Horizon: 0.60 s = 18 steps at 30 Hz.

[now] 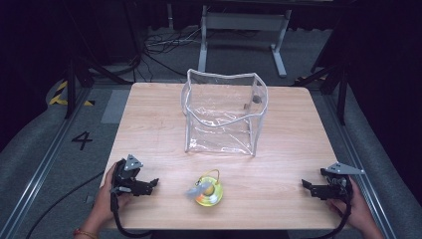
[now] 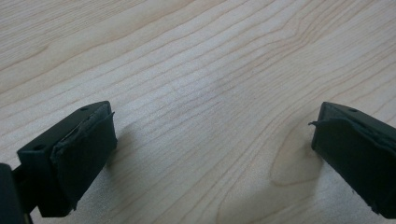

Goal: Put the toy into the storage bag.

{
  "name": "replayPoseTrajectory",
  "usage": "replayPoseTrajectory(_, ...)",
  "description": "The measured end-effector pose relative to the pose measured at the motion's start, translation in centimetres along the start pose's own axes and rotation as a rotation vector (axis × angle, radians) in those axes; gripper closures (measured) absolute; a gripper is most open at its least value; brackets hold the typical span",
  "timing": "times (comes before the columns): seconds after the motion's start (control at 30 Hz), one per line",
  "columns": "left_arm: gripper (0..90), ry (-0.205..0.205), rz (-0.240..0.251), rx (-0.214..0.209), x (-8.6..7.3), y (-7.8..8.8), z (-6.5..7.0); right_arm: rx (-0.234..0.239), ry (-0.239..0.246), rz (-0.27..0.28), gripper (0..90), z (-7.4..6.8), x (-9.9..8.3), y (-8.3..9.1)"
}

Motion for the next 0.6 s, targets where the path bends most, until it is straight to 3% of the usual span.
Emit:
replayPoseTrajectory(0.3,0.1,0.003,-0.002,-0.005,-0.09,0.06,0.04,0.068,0.064,-0.056,6.0,0.21,0.29,-0.08)
replayPoseTrajectory(0.4,0.3,0.001,0.004,-0.005,-0.16,0.12,0.07,0.104,0.105,-0.096,5.4,0.07,0.35,0.03)
replayPoseTrajectory(0.6,0.3,-0.017,0.000,-0.014,-0.39,0.36,0.08,0.121,0.181,-0.164,4.9,-0.14,0.86,-0.02)
Point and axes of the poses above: each handheld gripper's, and its own axes: y roughly backward along the jaws, x roughly out of its top, z roughly to its right, the point moved 6 cm from there along -y, roughly forward along the jaws, and after that the axes turned 2 degrees about x, right-handed, at the moved point
